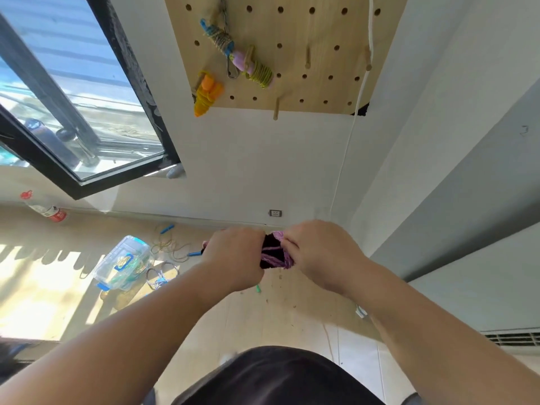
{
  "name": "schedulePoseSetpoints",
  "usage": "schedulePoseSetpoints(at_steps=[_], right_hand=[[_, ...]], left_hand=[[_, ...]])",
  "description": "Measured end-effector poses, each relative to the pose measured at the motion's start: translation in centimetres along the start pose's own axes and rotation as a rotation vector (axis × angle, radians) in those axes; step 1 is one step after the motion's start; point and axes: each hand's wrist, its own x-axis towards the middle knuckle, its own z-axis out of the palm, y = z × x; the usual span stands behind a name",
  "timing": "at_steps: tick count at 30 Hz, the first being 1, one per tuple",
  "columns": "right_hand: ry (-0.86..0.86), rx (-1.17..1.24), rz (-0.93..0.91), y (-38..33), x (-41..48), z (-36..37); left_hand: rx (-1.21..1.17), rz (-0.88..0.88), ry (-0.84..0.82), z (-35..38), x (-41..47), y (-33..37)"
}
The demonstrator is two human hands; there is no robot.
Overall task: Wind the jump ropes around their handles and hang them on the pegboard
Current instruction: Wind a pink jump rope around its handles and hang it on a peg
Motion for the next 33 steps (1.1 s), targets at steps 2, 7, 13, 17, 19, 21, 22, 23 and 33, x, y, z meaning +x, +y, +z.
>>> schedulePoseSetpoints(at_steps=[2,7,13,17,19,21,22,23,33], right_hand=[[0.094,0.124,0.015,0.6,-0.8,1.4],[0.278,0.373,0.010,1.3,-3.0,2.8],[0.281,0.703,0.129,2.3,-4.4,2.4],[0.249,0.965,0.210,3.2,-4.6,2.4],[0.207,1.074,0.237,3.8,-4.9,2.7],[0.158,1.139,0.247,4.3,-5.0,3.1],[0.143,1.154,0.242,4.5,-5.0,3.2],[0.131,1.167,0.233,4.5,-4.9,3.2],[-0.110,0.907,-0.011,6.3,-3.0,2.2]], left_hand=[[-0.095,-0.066,-0.008,-0.1,0.6,-0.4],[-0.440,-0.206,-0.068,0.0,1.5,-1.1],[-0.811,-0.345,-0.083,-1.2,1.1,-2.1],[-1.204,-0.355,-0.099,-2.2,-0.2,-1.7],[-1.318,-0.280,-0.191,-3.1,-1.1,-1.4],[-1.418,-0.171,-0.308,-3.7,-2.1,-0.7],[-1.471,-0.129,-0.354,-3.8,-2.5,-0.3],[-1.519,-0.100,-0.387,-3.8,-2.8,0.0],[-1.426,0.268,-0.630,-3.3,-3.3,-0.9]])
